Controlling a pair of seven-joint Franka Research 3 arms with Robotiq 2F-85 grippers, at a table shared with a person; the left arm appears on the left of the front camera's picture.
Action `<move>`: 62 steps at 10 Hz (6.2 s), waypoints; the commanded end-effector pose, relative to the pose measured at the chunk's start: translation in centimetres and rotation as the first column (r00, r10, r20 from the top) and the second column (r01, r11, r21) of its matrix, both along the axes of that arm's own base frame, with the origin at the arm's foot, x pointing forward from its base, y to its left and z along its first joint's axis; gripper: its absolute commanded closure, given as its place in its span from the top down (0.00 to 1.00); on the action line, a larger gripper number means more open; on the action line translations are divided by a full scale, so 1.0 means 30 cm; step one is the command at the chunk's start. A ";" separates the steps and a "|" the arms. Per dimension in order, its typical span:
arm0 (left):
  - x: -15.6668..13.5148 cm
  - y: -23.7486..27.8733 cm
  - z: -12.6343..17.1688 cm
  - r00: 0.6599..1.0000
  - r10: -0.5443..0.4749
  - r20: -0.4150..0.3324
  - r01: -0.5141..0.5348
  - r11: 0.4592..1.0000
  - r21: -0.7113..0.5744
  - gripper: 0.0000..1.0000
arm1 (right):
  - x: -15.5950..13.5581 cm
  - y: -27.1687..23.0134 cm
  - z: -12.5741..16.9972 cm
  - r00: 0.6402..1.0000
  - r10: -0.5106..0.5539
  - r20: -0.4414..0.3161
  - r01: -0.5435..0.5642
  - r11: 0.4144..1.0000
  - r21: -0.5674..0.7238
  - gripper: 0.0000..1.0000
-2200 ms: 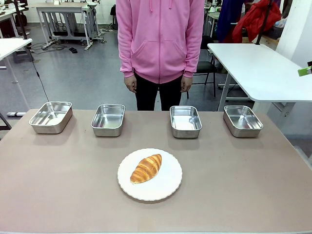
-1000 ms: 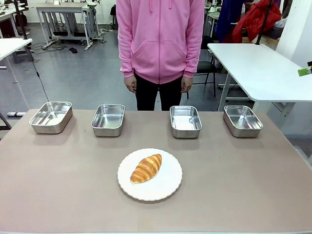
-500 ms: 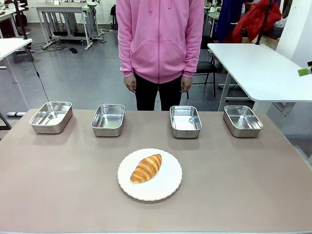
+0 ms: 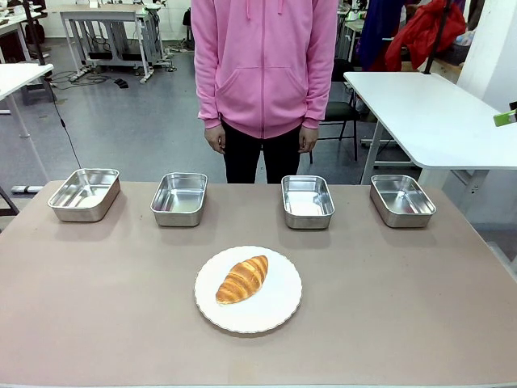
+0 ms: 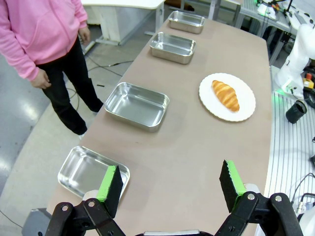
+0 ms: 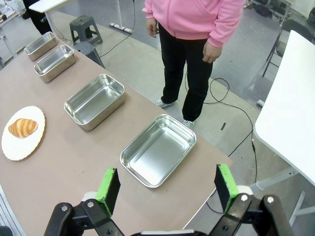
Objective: Place the bread in the container.
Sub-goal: Place the Butter Roll into the Airtight Container indicated by the human.
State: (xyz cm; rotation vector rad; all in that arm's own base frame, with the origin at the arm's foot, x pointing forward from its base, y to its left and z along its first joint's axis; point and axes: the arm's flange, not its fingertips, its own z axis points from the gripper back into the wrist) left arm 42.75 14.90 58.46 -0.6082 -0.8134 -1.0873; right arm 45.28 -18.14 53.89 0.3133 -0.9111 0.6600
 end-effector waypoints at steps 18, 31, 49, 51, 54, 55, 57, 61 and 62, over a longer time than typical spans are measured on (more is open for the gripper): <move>-0.005 0.002 0.002 1.000 -0.011 0.008 0.011 1.000 -0.002 1.00 | 0.008 0.002 0.004 1.000 0.002 0.019 -0.002 1.000 0.019 1.00; -0.005 0.002 0.002 1.000 -0.011 0.008 0.011 1.000 -0.002 1.00 | 0.008 0.002 0.004 1.000 0.002 0.019 -0.002 1.000 0.019 1.00; -0.005 0.002 0.002 1.000 -0.011 0.008 0.011 1.000 -0.002 1.00 | 0.008 0.002 0.004 1.000 0.002 0.019 -0.002 1.000 0.019 1.00; -0.005 0.002 0.002 1.000 -0.011 0.008 0.011 1.000 -0.002 1.00 | 0.008 0.002 0.004 1.000 0.002 0.019 -0.002 1.000 0.019 1.00; -0.005 0.002 0.002 1.000 -0.011 0.008 0.011 1.000 -0.002 1.00 | 0.008 0.002 0.004 1.000 0.002 0.019 -0.002 1.000 0.019 1.00; -0.005 0.002 0.002 1.000 -0.011 0.008 0.011 1.000 -0.002 1.00 | 0.008 0.002 0.004 1.000 0.002 0.019 -0.002 1.000 0.019 1.00; -0.005 0.002 0.002 1.000 -0.011 0.008 0.011 1.000 -0.002 1.00 | 0.008 0.013 0.057 1.000 0.026 0.006 -0.025 0.999 -0.027 1.00; -0.005 0.002 0.002 1.000 -0.011 0.008 0.011 1.000 -0.002 1.00 | 0.074 0.287 0.254 0.956 0.253 -0.151 -0.267 0.960 -0.085 1.00; -0.005 0.002 0.002 1.000 -0.011 0.008 0.011 1.000 -0.002 1.00 | 0.064 0.388 0.253 0.931 0.299 -0.208 -0.325 0.940 -0.105 1.00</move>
